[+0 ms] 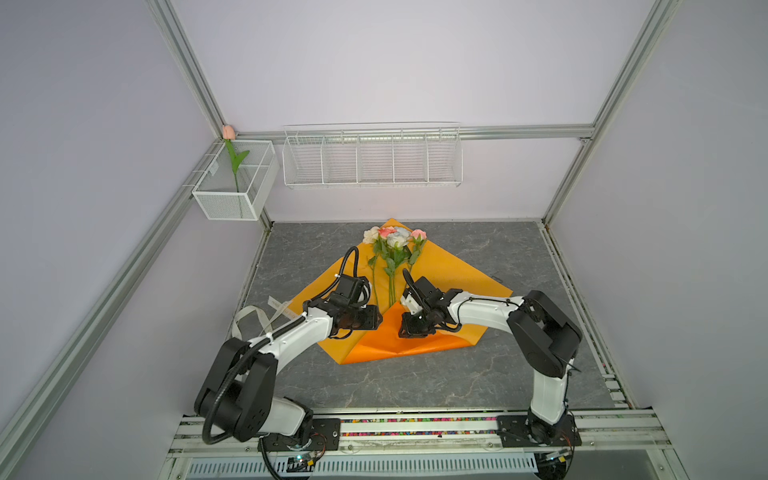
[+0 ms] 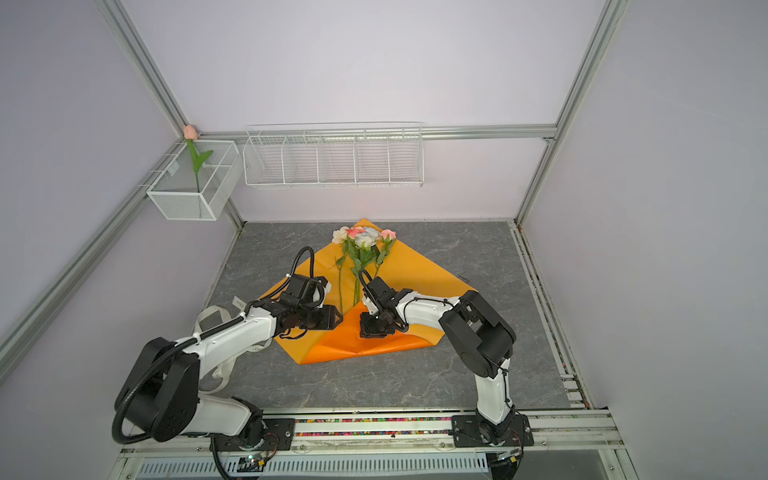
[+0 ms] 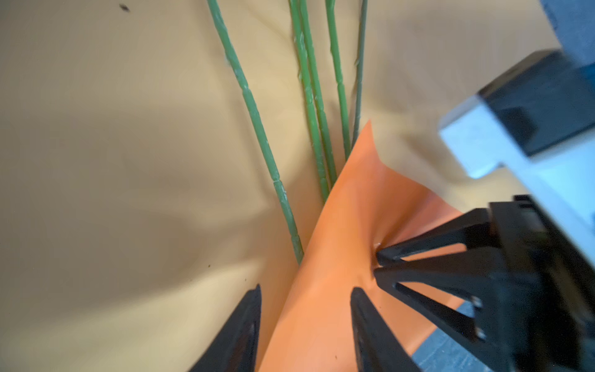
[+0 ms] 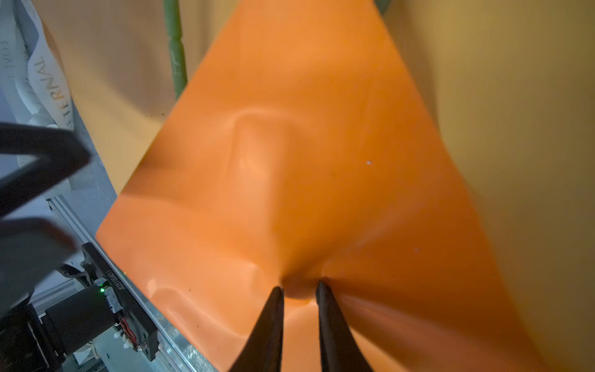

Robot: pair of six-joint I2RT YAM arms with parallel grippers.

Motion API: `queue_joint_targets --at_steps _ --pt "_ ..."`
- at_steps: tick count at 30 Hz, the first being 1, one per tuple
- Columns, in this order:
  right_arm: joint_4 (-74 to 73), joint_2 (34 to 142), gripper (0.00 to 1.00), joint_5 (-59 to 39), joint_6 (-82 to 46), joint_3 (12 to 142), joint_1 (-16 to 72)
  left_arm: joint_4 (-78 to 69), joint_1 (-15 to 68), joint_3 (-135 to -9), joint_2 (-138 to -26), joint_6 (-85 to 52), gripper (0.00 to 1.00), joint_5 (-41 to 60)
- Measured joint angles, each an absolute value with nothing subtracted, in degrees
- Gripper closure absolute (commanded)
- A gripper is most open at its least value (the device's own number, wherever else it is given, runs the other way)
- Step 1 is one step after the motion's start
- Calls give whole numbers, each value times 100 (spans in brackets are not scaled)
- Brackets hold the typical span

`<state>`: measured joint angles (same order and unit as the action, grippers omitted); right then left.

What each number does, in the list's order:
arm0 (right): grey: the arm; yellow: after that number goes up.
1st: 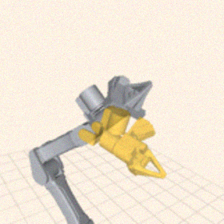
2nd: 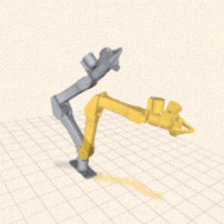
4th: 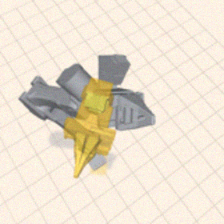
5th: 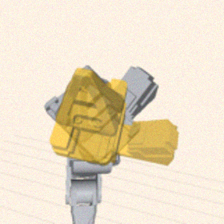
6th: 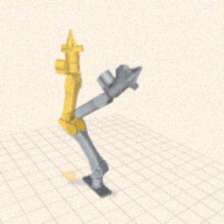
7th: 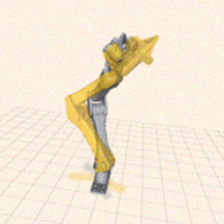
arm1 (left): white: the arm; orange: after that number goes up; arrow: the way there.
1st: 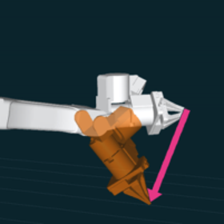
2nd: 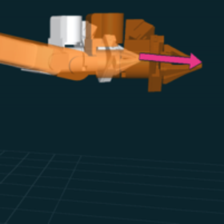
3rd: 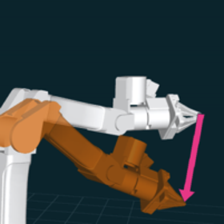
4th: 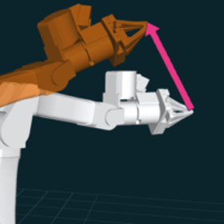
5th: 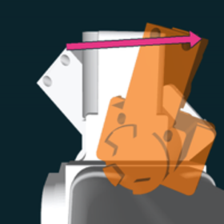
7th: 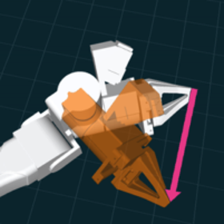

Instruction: Tie the bouquet of fake flowers

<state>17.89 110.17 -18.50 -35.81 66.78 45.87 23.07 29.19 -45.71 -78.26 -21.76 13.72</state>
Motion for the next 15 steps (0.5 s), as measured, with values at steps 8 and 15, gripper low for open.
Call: queue_joint_targets --at_steps 8,15 --pt "1876 11019 77 -1787 -3579 6720 4604 1911 3105 -3883 -6611 -3863 95 2460" --pt "1925 11019 76 -1734 -3577 6742 4628 1831 3815 -3081 -6737 -5017 93 2622"
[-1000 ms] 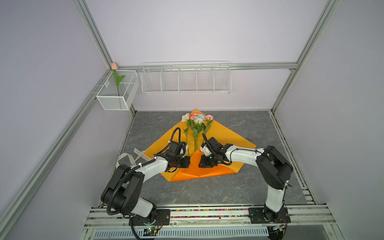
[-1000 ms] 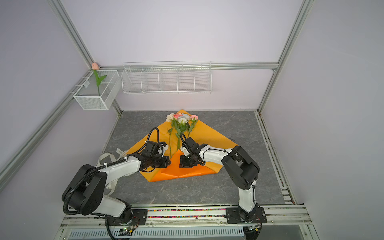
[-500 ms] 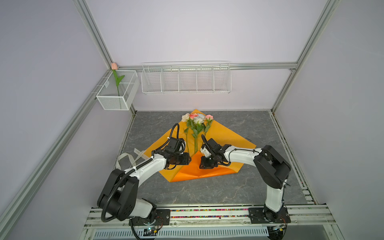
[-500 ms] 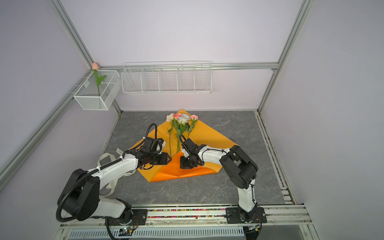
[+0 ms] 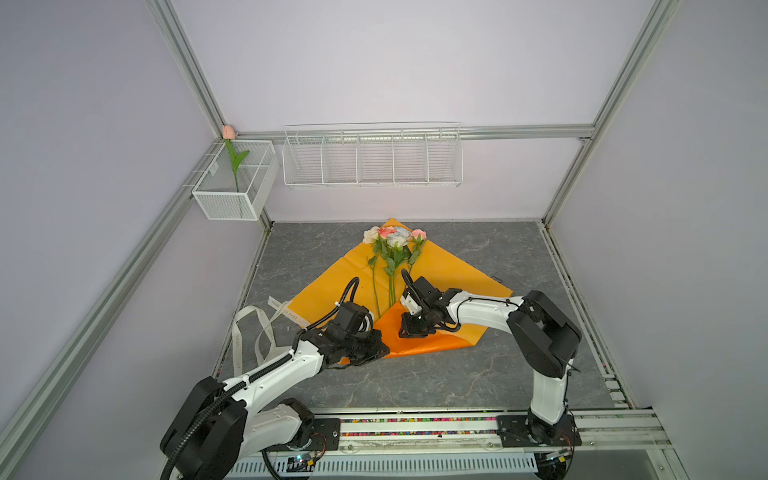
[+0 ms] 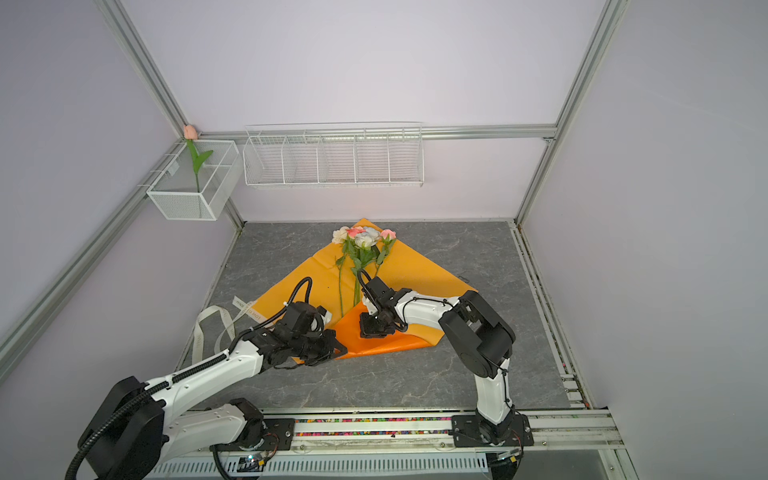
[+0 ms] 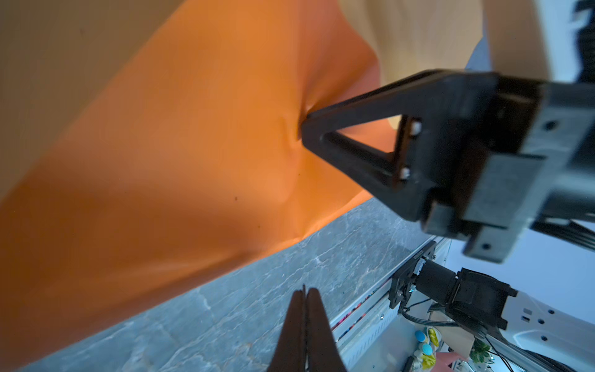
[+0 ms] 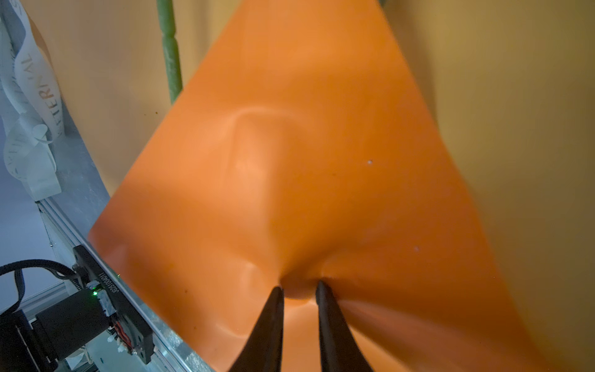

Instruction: Tie the bouquet of fake flowers

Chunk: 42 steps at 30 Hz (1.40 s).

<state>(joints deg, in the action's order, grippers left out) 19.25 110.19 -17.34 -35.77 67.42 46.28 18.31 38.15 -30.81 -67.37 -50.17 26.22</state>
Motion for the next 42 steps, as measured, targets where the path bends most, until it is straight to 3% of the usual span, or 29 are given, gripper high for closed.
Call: queue_joint_targets --at_steps 4,15,28,42 --pt "1990 11030 77 -1715 -3575 6777 4637 1931 3833 -3087 -6906 -5083 87 2421" --pt "2145 11072 77 -1632 -3516 6886 4670 1959 3844 -3015 -7557 -5107 84 1837" --pt "2296 11128 78 -1586 -3424 6989 4676 2185 3868 -2974 -7360 -5186 79 1463" --pt "2377 11163 77 -1570 -3371 7057 4687 3548 3642 -3035 -6884 -5339 76 532"
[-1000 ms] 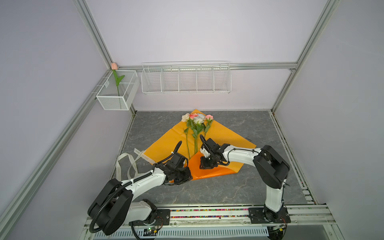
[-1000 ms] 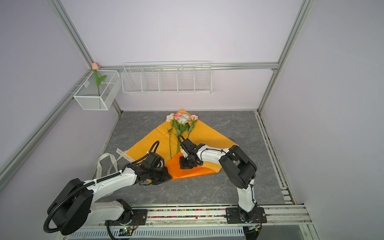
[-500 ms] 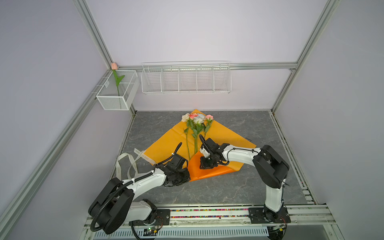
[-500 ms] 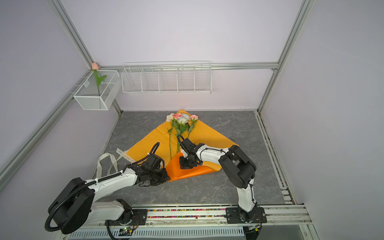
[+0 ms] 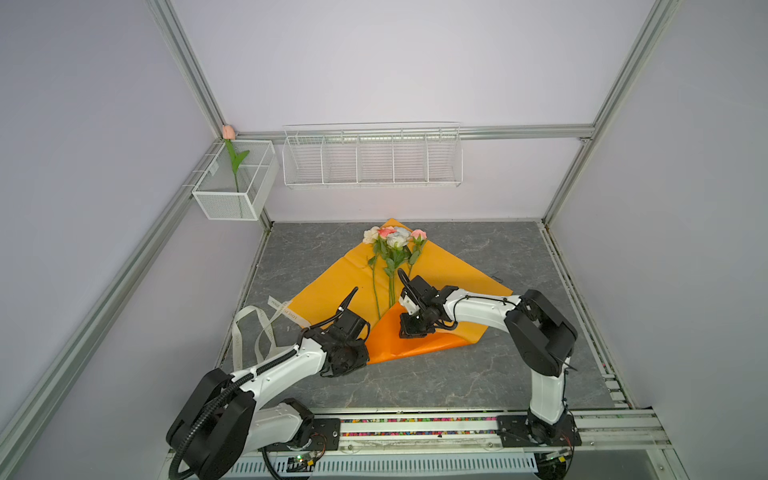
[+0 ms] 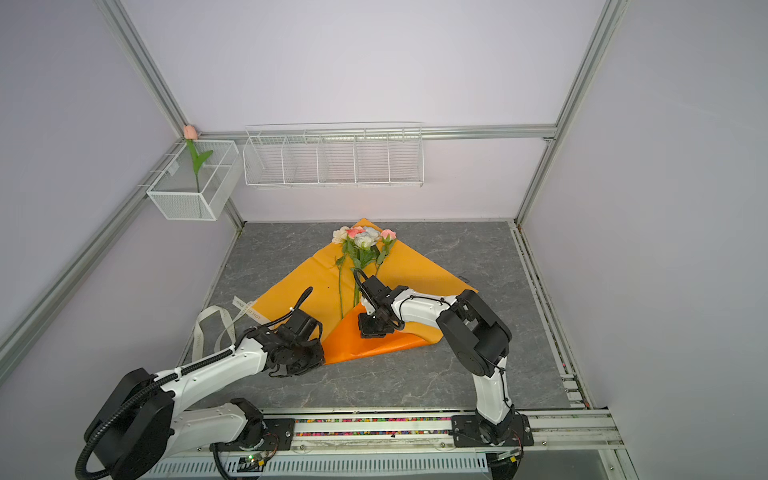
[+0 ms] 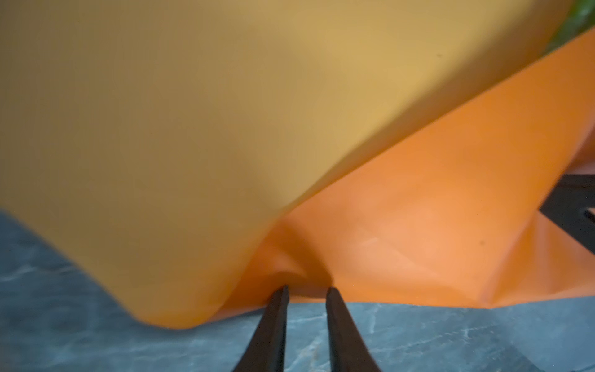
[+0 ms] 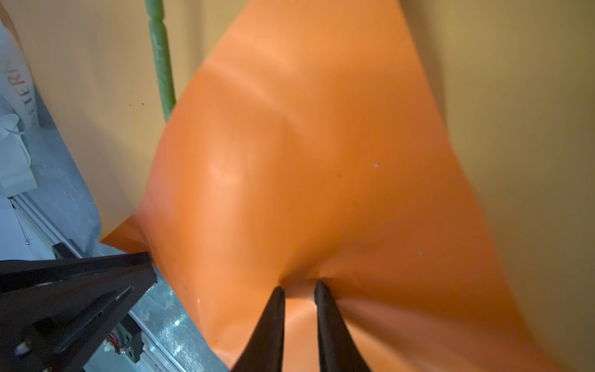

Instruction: Tie the bouquet of fake flowers

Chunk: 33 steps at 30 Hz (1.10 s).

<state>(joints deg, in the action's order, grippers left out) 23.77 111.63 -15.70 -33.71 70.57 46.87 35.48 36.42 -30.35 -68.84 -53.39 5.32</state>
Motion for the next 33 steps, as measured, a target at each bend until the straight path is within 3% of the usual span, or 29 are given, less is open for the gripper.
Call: queue_joint_targets --at_steps 11,17,25,33 --pt "2418 11168 77 -1535 -3319 7085 4698 4580 3247 -3022 -5940 -5481 75 12" --pt "2418 11168 77 -1527 -3299 7085 4698 3846 3380 -3433 -5531 -5273 77 530" --pt "2418 11168 76 -1535 -3299 7089 4700 2502 3863 -3811 -7183 -5050 76 1503" --pt "2418 11168 75 -1546 -3297 7111 4703 1826 3940 -3918 -7944 -5028 77 1592"
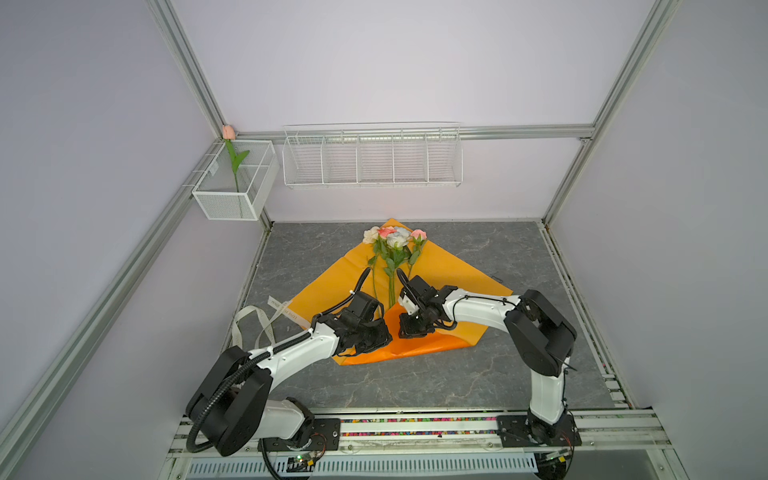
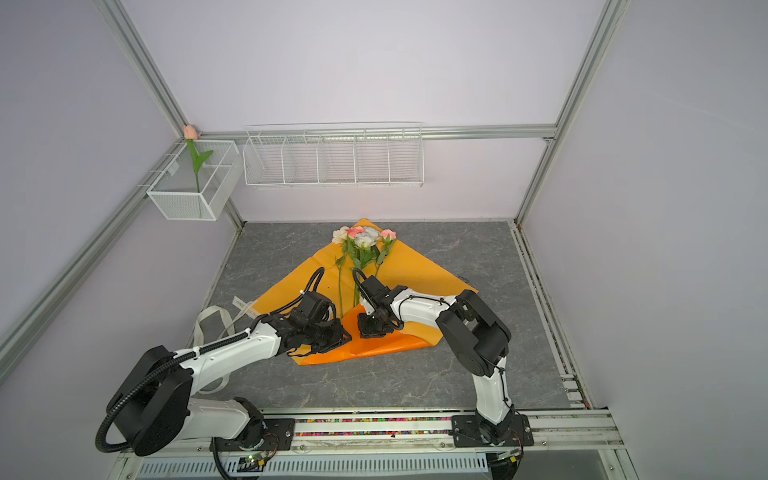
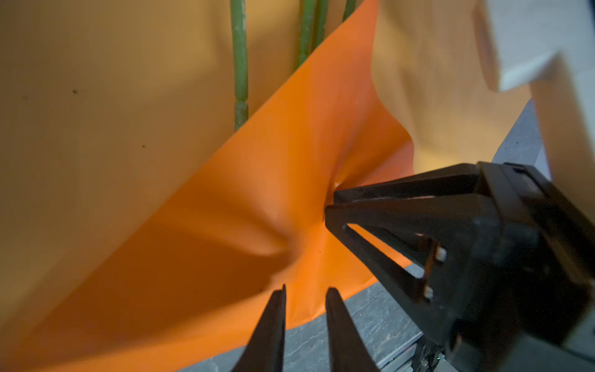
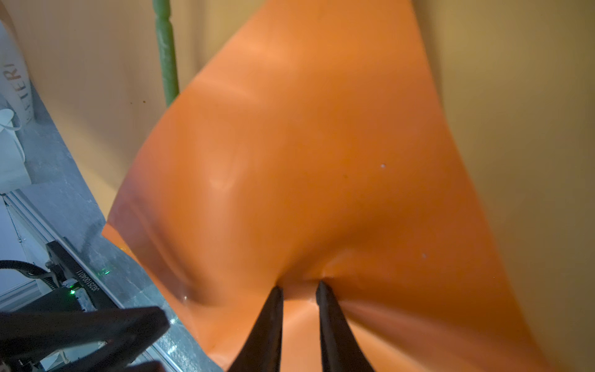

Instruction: Tie the bouquet of fake flowers

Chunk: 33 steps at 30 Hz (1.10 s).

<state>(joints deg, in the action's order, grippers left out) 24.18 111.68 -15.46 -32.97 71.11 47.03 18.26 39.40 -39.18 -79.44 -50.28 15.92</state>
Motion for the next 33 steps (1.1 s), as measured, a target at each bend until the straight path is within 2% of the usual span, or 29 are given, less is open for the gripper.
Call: queue_joint_targets --at_steps 8,12,17,19,25,33 --pt "2526 11098 71 -1472 -3299 7196 4703 1747 3942 -3944 -8567 -5035 80 1396" --pt "2589 10604 71 -1358 -3380 7002 4716 1741 3951 -3942 -8567 -5050 80 1319" --pt "2558 9445 78 -1317 -3667 6239 4932 1660 3951 -3944 -8626 -5052 80 1350" --pt "2578 9312 83 -1409 -3763 6080 5074 1634 3951 -3944 -8639 -5052 80 1363" --pt "2810 9782 84 -1313 -3830 6158 5631 1634 3948 -3944 -8639 -5050 79 1372" --pt "2995 10202 83 -1068 -3916 6248 5638 1636 3951 -3944 -8637 -5030 79 1374"
